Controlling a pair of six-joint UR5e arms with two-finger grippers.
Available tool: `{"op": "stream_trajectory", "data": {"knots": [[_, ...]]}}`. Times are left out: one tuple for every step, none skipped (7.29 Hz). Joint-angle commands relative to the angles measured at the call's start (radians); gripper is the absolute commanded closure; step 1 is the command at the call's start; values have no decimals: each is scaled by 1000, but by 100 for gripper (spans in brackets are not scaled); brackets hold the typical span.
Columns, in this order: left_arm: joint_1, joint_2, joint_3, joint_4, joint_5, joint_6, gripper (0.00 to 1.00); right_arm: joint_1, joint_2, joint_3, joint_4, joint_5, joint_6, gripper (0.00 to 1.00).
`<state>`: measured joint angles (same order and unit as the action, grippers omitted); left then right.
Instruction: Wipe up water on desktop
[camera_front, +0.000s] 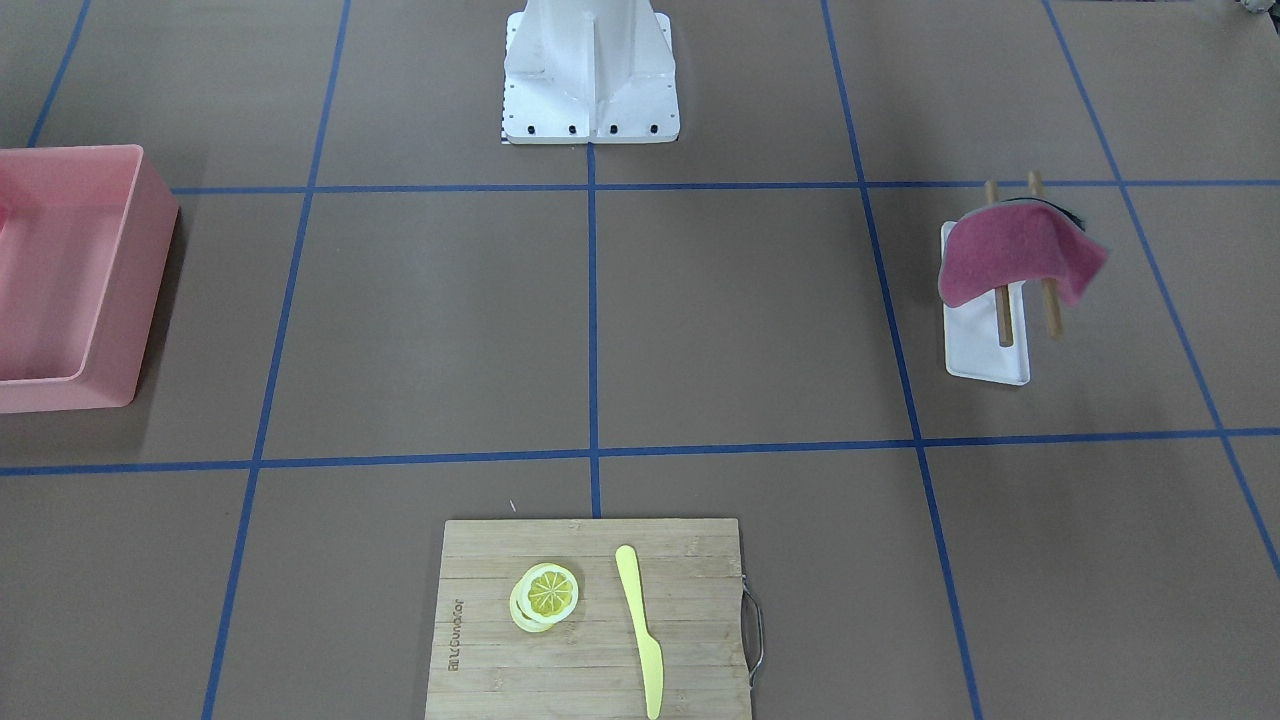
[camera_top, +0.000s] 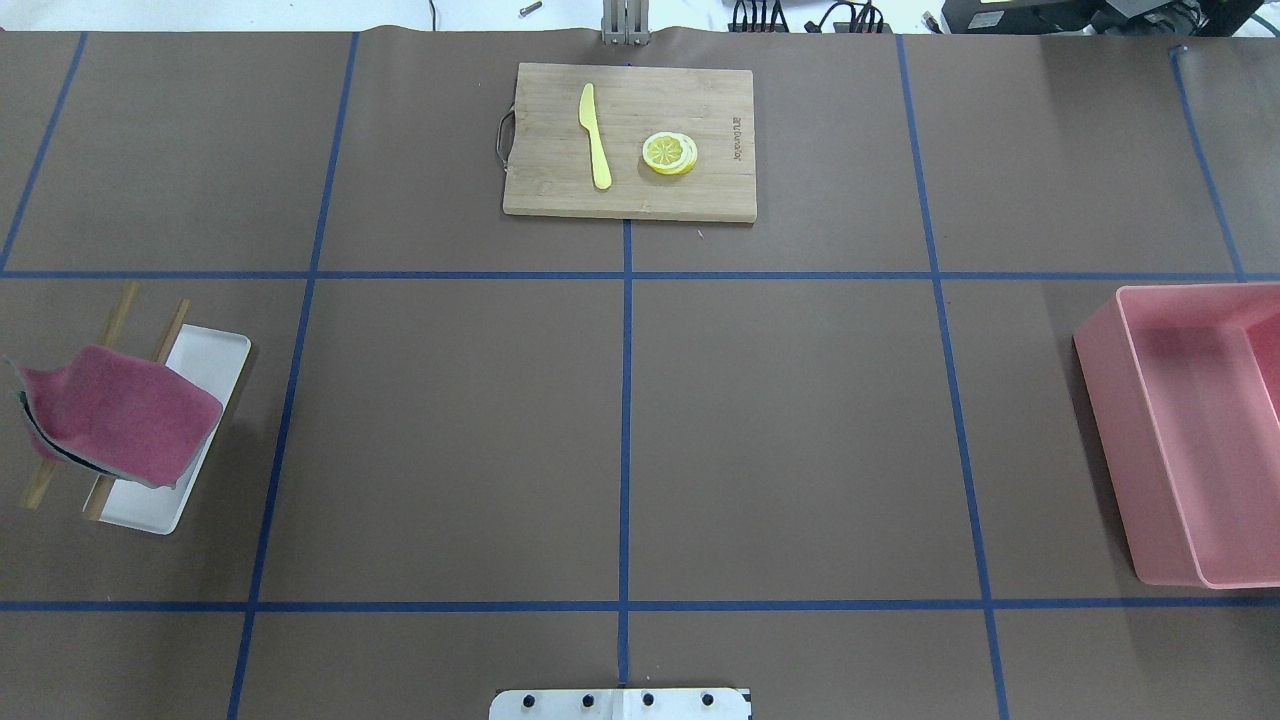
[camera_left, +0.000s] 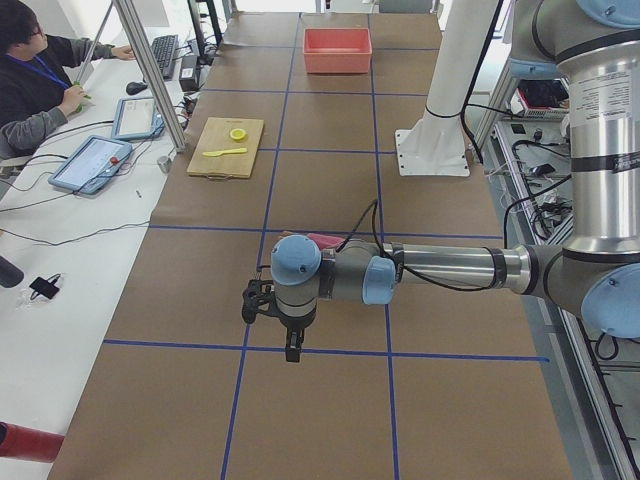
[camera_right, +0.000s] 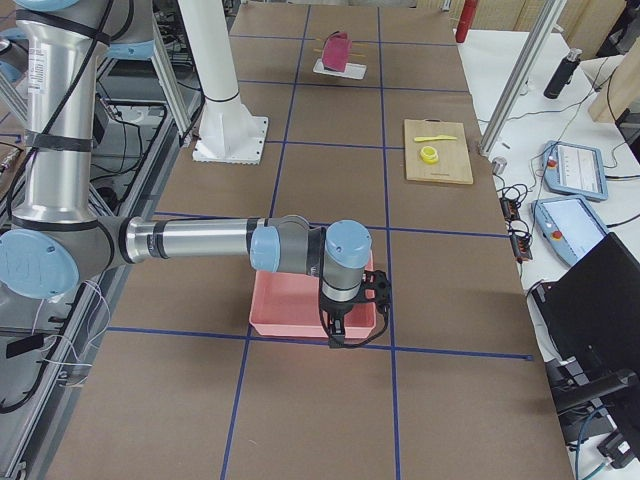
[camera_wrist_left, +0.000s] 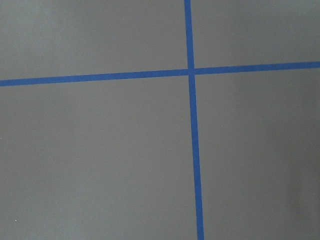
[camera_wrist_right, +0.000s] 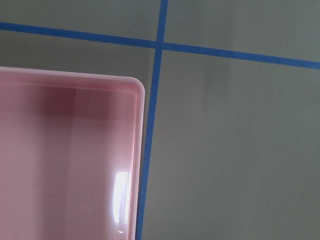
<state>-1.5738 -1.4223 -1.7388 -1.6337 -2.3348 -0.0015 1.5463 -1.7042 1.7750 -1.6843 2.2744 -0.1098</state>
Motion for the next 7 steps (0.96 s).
{"op": "stream_trajectory", "data": {"knots": [[0, 6, -7, 0, 0, 3, 2, 0, -2, 0, 0, -1, 1, 0], [0, 17, -30, 0, 0, 3, 2, 2, -2, 1, 0, 0, 1, 0], [0, 17, -41, 0, 0, 3, 2, 2, -8, 7, 0, 2, 1, 0], [1, 16, -42, 0, 0, 3, 2, 0, -2, 32, 2, 8, 1, 0], [1, 16, -44, 2, 0, 3, 2, 0, -5, 65, 2, 11, 1, 0], [1, 10, -41, 2, 2, 0, 2, 0, -5, 79, 2, 8, 2, 0], [1, 10, -42, 2, 0, 0, 2, 2, -2, 87, 2, 8, 2, 0]]}}
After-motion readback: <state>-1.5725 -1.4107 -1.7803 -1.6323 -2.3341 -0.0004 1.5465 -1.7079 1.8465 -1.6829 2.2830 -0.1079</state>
